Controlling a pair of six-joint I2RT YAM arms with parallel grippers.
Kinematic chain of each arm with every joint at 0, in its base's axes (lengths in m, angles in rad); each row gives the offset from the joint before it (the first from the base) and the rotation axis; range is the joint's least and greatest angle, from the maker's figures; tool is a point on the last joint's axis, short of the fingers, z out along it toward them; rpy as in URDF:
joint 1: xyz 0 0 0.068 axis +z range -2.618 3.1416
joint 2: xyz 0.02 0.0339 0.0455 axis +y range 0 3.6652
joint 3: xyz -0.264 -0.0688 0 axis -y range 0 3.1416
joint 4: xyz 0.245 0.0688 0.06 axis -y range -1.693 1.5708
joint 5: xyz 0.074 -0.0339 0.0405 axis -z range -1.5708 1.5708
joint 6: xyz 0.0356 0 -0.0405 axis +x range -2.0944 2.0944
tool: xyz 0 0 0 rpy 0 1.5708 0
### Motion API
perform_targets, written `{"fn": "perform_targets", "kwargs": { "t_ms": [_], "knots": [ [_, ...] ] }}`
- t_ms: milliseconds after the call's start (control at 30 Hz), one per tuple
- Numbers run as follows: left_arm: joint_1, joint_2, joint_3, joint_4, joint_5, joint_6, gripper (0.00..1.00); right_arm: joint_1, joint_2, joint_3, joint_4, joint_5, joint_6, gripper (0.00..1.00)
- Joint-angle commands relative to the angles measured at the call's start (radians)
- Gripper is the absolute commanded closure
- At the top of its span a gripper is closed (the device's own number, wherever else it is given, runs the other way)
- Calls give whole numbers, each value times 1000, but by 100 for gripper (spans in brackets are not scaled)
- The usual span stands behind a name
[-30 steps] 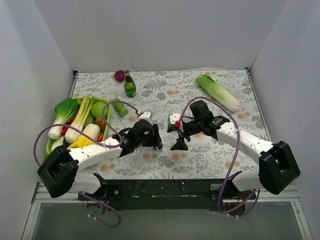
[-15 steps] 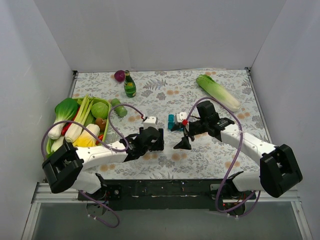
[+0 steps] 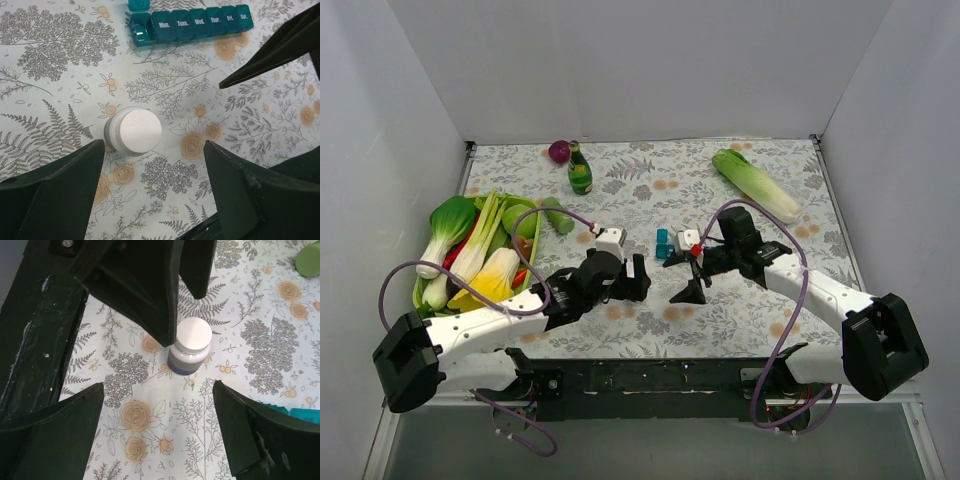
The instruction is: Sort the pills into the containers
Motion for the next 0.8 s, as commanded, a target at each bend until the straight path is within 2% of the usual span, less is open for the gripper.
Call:
{"fn": "perform_targets", "kwargs": {
  "t_ms": [0, 167, 333, 467, 533, 767],
  "knots": [
    [-5, -39, 8, -36, 89, 155, 21, -4, -29, -33, 48, -66, -23, 3],
    [-5, 38, 67, -88, 61, 240, 29, -5, -28, -36, 54, -76, -23, 3],
    [-5, 133, 139, -107, -19, 252, 30, -8, -34, -45, 60, -79, -23, 3],
    [-5, 179, 172, -92, -12, 264, 31, -11, -34, -53, 71, -82, -15, 3],
    [-5, 199, 186, -93, -1, 267, 38, -10, -31, -54, 75, -82, -14, 3],
    [-4, 238, 212, -115, -4, 260, 50, -18, -39, -61, 83, -82, -7, 3]
  ]
}}
